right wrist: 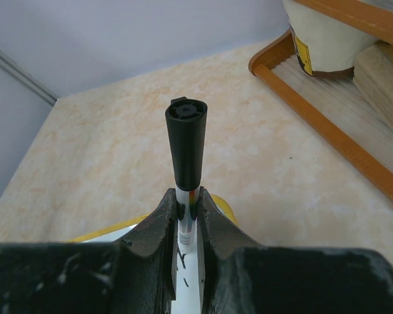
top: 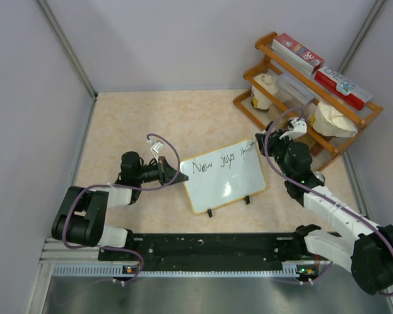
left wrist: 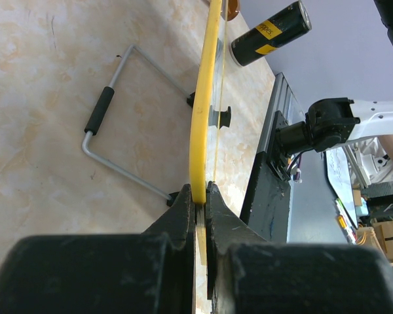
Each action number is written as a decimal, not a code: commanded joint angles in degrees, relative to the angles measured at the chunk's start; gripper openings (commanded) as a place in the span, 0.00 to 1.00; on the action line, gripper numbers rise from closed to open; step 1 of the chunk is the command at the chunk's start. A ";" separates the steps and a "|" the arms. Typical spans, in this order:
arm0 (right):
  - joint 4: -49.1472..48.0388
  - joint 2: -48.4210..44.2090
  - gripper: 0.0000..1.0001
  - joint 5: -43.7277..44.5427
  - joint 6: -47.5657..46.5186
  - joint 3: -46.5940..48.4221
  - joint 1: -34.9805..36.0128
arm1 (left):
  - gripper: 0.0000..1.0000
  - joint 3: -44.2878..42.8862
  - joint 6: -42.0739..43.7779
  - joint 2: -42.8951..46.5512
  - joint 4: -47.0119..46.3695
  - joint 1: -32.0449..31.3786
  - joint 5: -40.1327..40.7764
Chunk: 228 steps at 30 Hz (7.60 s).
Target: Write a sentence on the whiteboard
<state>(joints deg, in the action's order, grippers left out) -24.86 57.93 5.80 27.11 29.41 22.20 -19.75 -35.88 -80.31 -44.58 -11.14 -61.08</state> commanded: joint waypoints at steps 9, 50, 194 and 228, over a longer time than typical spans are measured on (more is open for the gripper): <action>-2.65 1.22 0.00 -0.09 0.40 3.81 -2.77 | 0.00 -0.20 2.39 -0.55 -1.21 -0.55 -3.43; 1.05 -15.30 0.00 -4.74 1.54 -3.65 -2.95 | 0.00 -0.20 2.39 -0.46 -1.21 -0.55 -3.34; -18.38 15.46 0.00 13.45 -7.25 4.52 38.54 | 0.00 -0.20 2.30 -0.55 -1.39 -0.55 -3.43; -16.27 15.90 0.00 12.74 -3.65 -1.46 37.57 | 0.00 -0.12 2.30 -0.46 -1.39 -0.55 -3.43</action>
<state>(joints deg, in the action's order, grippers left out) -41.19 74.96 18.41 23.46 28.97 60.18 -19.75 -35.83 -80.40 -44.64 -11.14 -61.04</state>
